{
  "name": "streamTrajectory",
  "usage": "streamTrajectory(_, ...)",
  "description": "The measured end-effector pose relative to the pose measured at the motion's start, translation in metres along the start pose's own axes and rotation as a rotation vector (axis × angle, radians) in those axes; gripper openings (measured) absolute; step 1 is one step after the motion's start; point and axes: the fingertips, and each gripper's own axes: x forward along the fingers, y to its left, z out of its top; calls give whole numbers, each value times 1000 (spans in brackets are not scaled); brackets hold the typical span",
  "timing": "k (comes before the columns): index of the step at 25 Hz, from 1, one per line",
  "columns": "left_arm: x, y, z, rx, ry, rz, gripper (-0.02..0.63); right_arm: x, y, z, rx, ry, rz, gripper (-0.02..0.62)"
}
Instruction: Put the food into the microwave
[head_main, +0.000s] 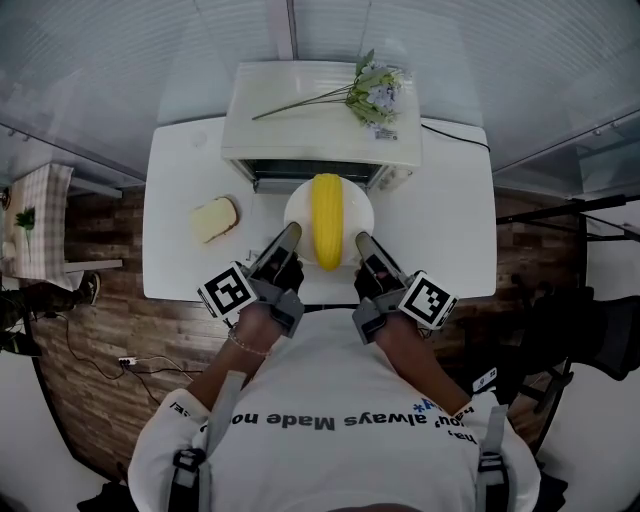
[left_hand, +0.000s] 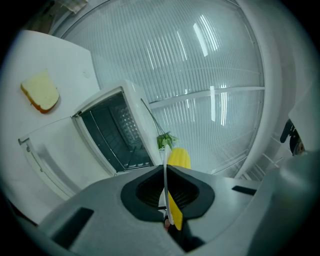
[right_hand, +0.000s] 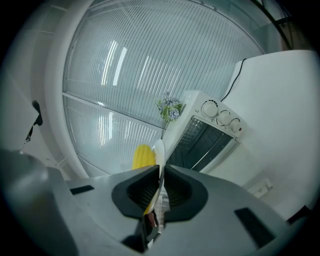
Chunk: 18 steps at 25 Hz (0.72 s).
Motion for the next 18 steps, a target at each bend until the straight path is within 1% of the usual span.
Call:
streamTrajectory(2, -1, 8, -2, 12, 11, 19, 18, 0, -5, -3, 7, 3, -11, 32)
streamTrajectory(3, -1, 10, -3, 5, 12, 19, 18, 0, -7, -4, 9, 4, -14, 31)
streamTrajectory(6, 2, 7, -6, -50, 4, -18, 18, -1, -13, -7, 14, 6, -28, 31)
streamTrajectory(9, 5, 13, -8, -71, 2, -23, 18, 2, -18, -8, 9, 10, -27, 31)
streamTrajectory(15, 10, 38, -11, -46, 26, 7, 18, 7, -41, -11, 9, 14, -56, 32)
streamTrajectory(18, 13, 54, -10, -16, 41, 32, 18, 13, -51, -11, 8, 17, -65, 32)
